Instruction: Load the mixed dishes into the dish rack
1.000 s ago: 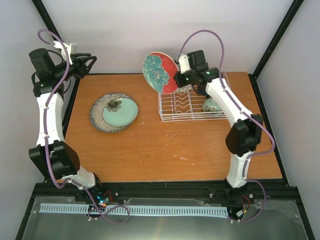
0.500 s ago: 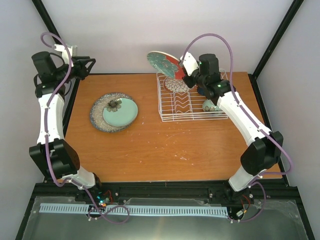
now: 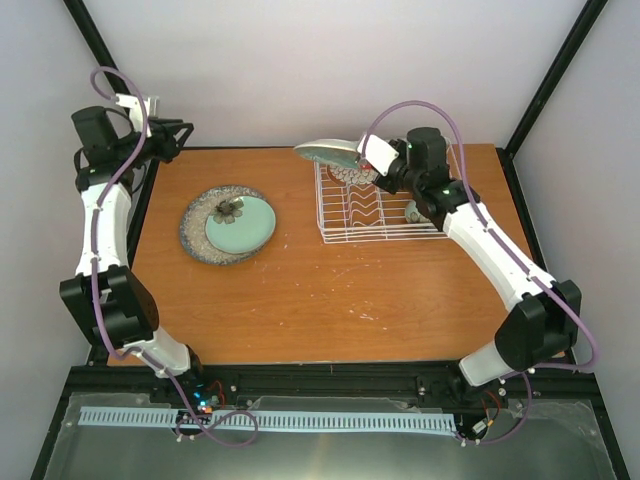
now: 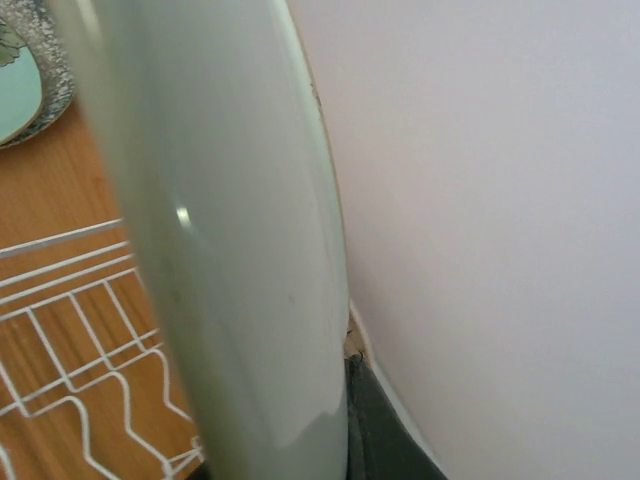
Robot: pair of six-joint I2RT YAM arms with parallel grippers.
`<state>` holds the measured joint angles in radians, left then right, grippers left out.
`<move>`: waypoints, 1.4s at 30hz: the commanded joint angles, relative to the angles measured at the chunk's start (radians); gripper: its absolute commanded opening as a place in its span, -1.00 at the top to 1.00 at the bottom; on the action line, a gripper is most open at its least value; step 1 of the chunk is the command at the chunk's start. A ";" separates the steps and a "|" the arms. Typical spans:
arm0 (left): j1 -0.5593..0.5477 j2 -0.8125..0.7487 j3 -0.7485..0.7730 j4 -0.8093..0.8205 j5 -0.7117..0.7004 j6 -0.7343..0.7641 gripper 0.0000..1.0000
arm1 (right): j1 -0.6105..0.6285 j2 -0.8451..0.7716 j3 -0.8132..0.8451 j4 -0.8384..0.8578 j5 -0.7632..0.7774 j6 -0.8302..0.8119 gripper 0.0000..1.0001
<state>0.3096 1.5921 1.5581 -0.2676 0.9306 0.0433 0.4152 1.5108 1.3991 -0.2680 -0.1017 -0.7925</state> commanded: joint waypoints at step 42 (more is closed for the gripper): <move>0.002 0.281 0.105 0.006 0.042 0.017 0.45 | -0.136 0.121 0.048 0.070 -0.049 -0.329 0.94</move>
<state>0.3096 1.8488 1.6150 -0.2836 0.9535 0.0517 0.2893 1.6451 1.3861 -0.3492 -0.1455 -1.1378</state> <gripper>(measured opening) 0.278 0.074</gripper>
